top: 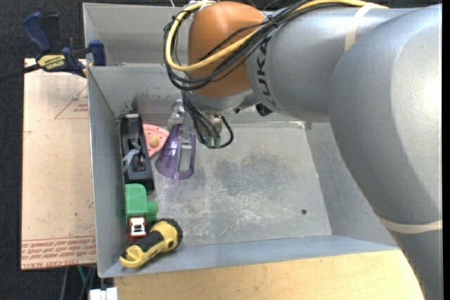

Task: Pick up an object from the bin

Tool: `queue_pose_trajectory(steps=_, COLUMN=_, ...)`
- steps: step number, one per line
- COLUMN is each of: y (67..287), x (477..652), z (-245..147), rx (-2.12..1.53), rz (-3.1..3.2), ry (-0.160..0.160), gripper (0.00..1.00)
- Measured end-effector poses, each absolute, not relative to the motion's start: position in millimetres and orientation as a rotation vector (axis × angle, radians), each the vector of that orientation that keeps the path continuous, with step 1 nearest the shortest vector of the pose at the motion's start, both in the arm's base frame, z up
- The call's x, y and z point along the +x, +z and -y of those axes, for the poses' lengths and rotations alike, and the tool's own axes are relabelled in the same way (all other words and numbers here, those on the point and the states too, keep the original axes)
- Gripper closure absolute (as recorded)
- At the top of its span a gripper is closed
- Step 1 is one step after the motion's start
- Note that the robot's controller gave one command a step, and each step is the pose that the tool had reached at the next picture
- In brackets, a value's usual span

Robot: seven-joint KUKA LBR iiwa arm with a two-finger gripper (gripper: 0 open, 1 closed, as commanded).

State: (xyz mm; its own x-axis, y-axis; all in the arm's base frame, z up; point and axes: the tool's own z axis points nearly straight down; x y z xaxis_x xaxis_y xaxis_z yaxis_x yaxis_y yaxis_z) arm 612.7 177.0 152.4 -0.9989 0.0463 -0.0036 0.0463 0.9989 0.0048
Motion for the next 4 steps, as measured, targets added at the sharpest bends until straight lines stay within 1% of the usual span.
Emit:
queue_pose_trajectory(steps=1, y=124, x=553.8, z=-184, rx=0.147, rz=-3.136, ry=0.004, gripper=1.0)
queue_pose_trajectory(steps=2, y=119, x=539.8, z=-185, rx=0.16, rz=-3.131, ry=0.005, gripper=1.0)
queue_pose_trajectory(steps=3, y=171, x=495.5, z=-195, rx=0.196, rz=-3.123, ry=0.007, gripper=1.0)
queue_pose_trajectory(steps=4, y=191, x=475.0, z=-190, rx=0.233, rz=-3.13, ry=0.009, gripper=1.0)
